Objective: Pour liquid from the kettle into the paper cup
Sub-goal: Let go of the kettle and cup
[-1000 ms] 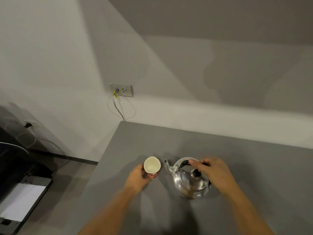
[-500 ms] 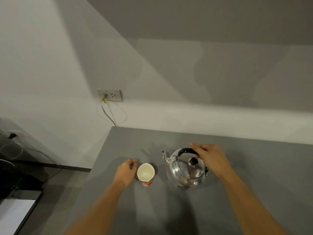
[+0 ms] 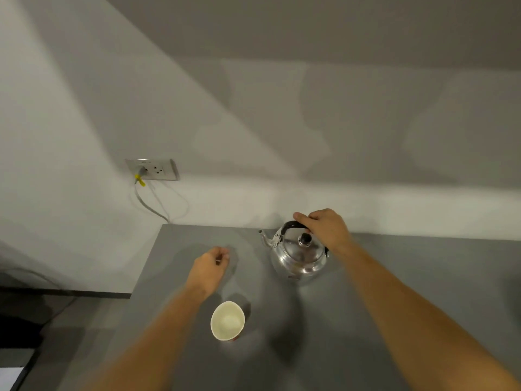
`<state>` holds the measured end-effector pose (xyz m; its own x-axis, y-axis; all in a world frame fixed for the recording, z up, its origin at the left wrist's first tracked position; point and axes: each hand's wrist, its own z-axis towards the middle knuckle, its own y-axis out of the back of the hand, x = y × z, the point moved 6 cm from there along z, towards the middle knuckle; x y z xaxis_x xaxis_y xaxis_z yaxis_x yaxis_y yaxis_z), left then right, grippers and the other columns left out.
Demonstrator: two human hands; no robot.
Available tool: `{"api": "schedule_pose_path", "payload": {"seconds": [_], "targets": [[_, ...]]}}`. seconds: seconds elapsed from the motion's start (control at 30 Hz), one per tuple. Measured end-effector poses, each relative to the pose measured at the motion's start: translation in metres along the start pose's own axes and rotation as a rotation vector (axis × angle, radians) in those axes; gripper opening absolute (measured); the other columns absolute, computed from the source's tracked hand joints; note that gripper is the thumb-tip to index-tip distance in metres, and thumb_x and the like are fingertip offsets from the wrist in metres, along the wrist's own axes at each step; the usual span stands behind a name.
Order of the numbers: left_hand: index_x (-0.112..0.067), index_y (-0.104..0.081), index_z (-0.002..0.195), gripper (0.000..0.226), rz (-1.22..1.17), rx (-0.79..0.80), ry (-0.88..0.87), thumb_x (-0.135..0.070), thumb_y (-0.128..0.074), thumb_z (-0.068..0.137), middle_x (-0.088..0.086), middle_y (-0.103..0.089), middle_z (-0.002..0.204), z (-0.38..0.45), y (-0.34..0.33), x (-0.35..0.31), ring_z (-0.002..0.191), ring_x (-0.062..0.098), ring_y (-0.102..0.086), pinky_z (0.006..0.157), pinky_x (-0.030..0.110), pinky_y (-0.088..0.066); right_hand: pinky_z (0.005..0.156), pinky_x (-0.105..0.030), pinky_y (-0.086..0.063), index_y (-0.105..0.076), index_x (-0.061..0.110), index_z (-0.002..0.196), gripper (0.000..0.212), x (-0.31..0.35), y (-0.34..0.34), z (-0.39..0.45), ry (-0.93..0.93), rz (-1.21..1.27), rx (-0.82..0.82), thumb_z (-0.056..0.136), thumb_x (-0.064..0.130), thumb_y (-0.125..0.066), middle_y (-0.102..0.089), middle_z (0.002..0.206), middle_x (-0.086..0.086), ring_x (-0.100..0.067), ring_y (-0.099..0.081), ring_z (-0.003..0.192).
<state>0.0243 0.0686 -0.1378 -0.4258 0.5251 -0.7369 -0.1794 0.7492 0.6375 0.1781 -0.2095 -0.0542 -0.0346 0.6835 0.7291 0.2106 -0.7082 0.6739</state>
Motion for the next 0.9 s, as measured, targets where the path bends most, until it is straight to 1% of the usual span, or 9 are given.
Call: {"api": "schedule_pose_path", "payload": {"seconds": [0.1, 0.13, 0.23, 0.47, 0.57, 0.7, 0.77, 0.83, 0.9], "targets": [[-0.014, -0.069, 0.124, 0.028, 0.001, 0.009, -0.005, -0.026, -0.057, 0.102, 0.005, -0.074, 0.121, 0.007, -0.004, -0.006, 0.109, 0.023, -0.069, 0.093, 0.026, -0.048, 0.054, -0.029, -0.042, -0.067, 0.012, 0.054, 0.057, -0.004, -0.005, 0.014, -0.018, 0.003, 0.017, 0.083, 0.061, -0.067, -0.063, 0.045, 0.012, -0.013, -0.055, 0.052], [-0.015, -0.069, 0.124, 0.027, 0.002, 0.011, -0.008, -0.027, -0.057, 0.102, 0.004, -0.074, 0.121, 0.009, -0.005, -0.006, 0.108, 0.023, -0.070, 0.091, 0.025, -0.046, 0.054, -0.028, -0.041, -0.066, 0.015, 0.051, 0.056, -0.005, -0.007, 0.018, -0.020, -0.005, 0.022, 0.084, 0.061, -0.067, -0.060, 0.041, 0.014, -0.012, -0.055, 0.050], [-0.017, -0.069, 0.122, 0.026, -0.002, 0.018, -0.006, -0.028, -0.057, 0.102, 0.002, -0.075, 0.119, 0.011, -0.008, -0.006, 0.106, 0.021, -0.070, 0.090, 0.025, -0.047, 0.054, -0.028, -0.041, -0.065, 0.017, 0.048, 0.056, -0.009, -0.010, 0.027, -0.027, 0.001, 0.026, 0.083, 0.061, -0.067, -0.056, 0.038, 0.013, -0.012, -0.053, 0.048], [-0.017, -0.070, 0.121, 0.025, -0.004, 0.010, -0.003, -0.027, -0.058, 0.102, 0.003, -0.075, 0.117, 0.012, -0.010, -0.004, 0.095, 0.015, -0.066, 0.088, 0.023, -0.045, 0.054, -0.026, -0.041, -0.069, 0.013, 0.054, 0.055, -0.011, -0.014, 0.039, -0.026, 0.024, 0.031, 0.084, 0.059, -0.069, -0.056, 0.039, 0.010, -0.012, -0.052, 0.048], [-0.016, -0.070, 0.122, 0.025, -0.001, 0.008, 0.004, -0.026, -0.058, 0.102, 0.003, -0.075, 0.117, 0.009, -0.010, -0.004, 0.096, 0.016, -0.066, 0.089, 0.022, -0.044, 0.054, -0.027, -0.041, -0.068, 0.013, 0.053, 0.056, -0.009, -0.016, 0.040, -0.019, -0.005, 0.040, 0.085, 0.058, -0.069, -0.054, 0.042, 0.006, -0.013, -0.052, 0.049], [-0.014, -0.069, 0.123, 0.026, -0.007, 0.017, 0.001, -0.025, -0.058, 0.102, 0.004, -0.075, 0.119, 0.005, -0.011, -0.006, 0.104, 0.021, -0.070, 0.090, 0.023, -0.045, 0.055, -0.026, -0.040, -0.068, 0.013, 0.056, 0.054, -0.007, -0.016, 0.037, -0.012, -0.017, 0.041, 0.089, 0.056, -0.068, -0.055, 0.036, 0.013, -0.010, -0.051, 0.048], [-0.015, -0.069, 0.123, 0.026, -0.014, 0.021, 0.001, -0.025, -0.058, 0.102, 0.004, -0.075, 0.119, 0.003, -0.012, -0.007, 0.103, 0.020, -0.070, 0.089, 0.022, -0.045, 0.055, -0.026, -0.039, -0.070, 0.011, 0.060, 0.054, -0.007, -0.015, 0.036, -0.005, -0.008, 0.035, 0.090, 0.056, -0.067, -0.057, 0.038, 0.018, -0.008, -0.051, 0.049], [-0.015, -0.069, 0.124, 0.027, -0.020, 0.023, 0.003, -0.025, -0.058, 0.102, 0.004, -0.075, 0.120, 0.001, -0.011, -0.008, 0.104, 0.020, -0.070, 0.090, 0.023, -0.046, 0.056, -0.026, -0.040, -0.070, 0.009, 0.065, 0.052, -0.008, -0.014, 0.034, 0.006, 0.005, 0.024, 0.091, 0.054, -0.066, -0.060, 0.045, 0.011, -0.011, -0.052, 0.051], [-0.015, -0.069, 0.124, 0.027, -0.025, 0.020, 0.001, -0.025, -0.058, 0.102, 0.004, -0.075, 0.121, -0.002, -0.010, -0.011, 0.105, 0.021, -0.070, 0.091, 0.023, -0.046, 0.059, -0.028, -0.041, -0.069, 0.010, 0.072, 0.048, -0.005, -0.011, 0.032, 0.029, -0.006, 0.018, 0.093, 0.053, -0.065, -0.065, 0.062, 0.004, -0.013, -0.053, 0.058]]}}
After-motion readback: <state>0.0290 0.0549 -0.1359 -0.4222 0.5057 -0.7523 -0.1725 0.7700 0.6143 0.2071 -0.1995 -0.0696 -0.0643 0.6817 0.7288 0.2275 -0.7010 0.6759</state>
